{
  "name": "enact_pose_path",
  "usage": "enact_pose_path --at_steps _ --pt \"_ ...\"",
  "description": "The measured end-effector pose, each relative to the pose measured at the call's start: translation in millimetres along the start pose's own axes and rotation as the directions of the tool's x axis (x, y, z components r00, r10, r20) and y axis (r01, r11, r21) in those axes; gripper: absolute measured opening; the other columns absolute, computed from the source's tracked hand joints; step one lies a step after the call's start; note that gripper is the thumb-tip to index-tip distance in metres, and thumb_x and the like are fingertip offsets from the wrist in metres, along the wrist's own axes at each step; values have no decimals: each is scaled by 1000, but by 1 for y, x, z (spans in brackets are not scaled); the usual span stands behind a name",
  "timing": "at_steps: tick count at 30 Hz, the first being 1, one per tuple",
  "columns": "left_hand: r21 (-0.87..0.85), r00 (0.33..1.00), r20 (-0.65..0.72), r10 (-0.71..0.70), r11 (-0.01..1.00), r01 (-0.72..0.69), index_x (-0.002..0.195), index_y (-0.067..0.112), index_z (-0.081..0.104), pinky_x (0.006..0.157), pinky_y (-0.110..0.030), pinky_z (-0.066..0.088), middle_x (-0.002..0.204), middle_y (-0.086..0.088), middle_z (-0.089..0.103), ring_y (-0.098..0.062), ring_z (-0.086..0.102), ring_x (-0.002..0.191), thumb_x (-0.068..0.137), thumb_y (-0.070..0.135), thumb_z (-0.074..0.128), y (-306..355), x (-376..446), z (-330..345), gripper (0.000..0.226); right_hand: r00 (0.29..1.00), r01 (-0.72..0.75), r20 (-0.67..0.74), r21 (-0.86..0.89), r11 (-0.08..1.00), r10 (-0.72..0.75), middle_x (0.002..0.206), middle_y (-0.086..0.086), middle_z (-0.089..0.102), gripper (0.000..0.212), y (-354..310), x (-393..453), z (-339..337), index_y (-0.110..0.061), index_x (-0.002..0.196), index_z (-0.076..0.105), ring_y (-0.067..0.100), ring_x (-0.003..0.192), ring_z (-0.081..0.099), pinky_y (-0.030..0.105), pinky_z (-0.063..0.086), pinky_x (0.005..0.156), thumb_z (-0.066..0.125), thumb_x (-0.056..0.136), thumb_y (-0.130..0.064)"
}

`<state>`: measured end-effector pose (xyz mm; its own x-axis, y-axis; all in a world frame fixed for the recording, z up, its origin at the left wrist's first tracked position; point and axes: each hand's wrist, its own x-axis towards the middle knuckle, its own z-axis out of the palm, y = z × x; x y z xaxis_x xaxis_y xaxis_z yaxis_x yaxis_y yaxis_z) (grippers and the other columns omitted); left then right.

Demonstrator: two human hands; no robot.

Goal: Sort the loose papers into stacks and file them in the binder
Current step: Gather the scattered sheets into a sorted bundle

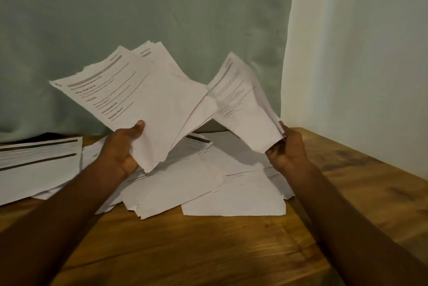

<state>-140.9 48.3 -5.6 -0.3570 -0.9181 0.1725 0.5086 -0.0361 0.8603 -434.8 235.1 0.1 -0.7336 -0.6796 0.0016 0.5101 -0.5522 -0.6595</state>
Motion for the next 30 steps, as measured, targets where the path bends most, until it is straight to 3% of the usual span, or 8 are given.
enact_pose_path --at_steps 5,9,12,15,19,21,24,30 --pt "22 999 -42 -4 1000 5 130 7 57 70 -33 51 108 -4 68 -17 65 88 101 21 58 -2 7 -13 32 990 -100 114 175 979 81 101 8 76 24 3 4 -3 -10 119 70 25 76 77 40 64 61 55 102 -18" --pt "30 999 -21 -24 999 25 138 3 57 91 -43 53 123 -12 67 -24 65 96 98 26 62 -2 12 -20 46 988 -118 123 182 976 96 95 8 77 22 2 3 -1 -11 108 72 25 74 76 40 64 59 52 102 -16" --pt "33 1000 -25 1 999 0 127 4 59 80 -35 51 103 -5 68 -19 64 88 101 23 60 -3 15 -18 33 986 -130 133 191 973 105 96 7 76 23 2 2 0 -12 109 72 25 75 76 38 62 55 51 101 -16" --pt "4 1000 -19 -9 1000 9 128 7 58 89 -40 52 105 -4 67 -19 64 89 102 22 58 -6 18 -17 31 983 -145 145 195 970 117 96 6 76 23 3 2 0 -13 109 71 24 74 76 37 61 54 50 101 -16" --pt "-36 1000 -16 -14 999 13 134 5 58 74 -36 51 115 -8 68 -21 66 94 100 21 60 -4 17 -17 37 980 -162 144 198 967 134 88 5 76 24 4 -1 2 -12 98 73 22 65 74 32 58 48 49 101 -14" --pt "-55 1000 -20 -8 998 7 140 7 57 81 -39 53 129 -9 67 -26 66 106 92 26 68 -2 15 -19 53 984 -158 100 72 985 150 68 -1 67 28 4 -2 3 -15 82 65 14 44 57 17 39 36 43 100 -12" --pt "-73 995 -99 23 997 -31 138 11 60 80 -38 56 133 -10 67 -29 66 113 79 31 79 -3 18 -24 66 979 -190 32 -191 963 200 54 -4 47 26 12 -3 4 -18 74 48 8 32 32 17 17 29 40 96 -6" --pt "-92 960 -276 49 993 -77 137 15 60 66 -33 56 128 -5 68 -21 68 97 89 22 77 5 23 -27 51 920 -338 40 -419 843 389 61 10 62 11 36 -25 21 -5 104 59 10 41 49 17 41 39 52 101 -13"
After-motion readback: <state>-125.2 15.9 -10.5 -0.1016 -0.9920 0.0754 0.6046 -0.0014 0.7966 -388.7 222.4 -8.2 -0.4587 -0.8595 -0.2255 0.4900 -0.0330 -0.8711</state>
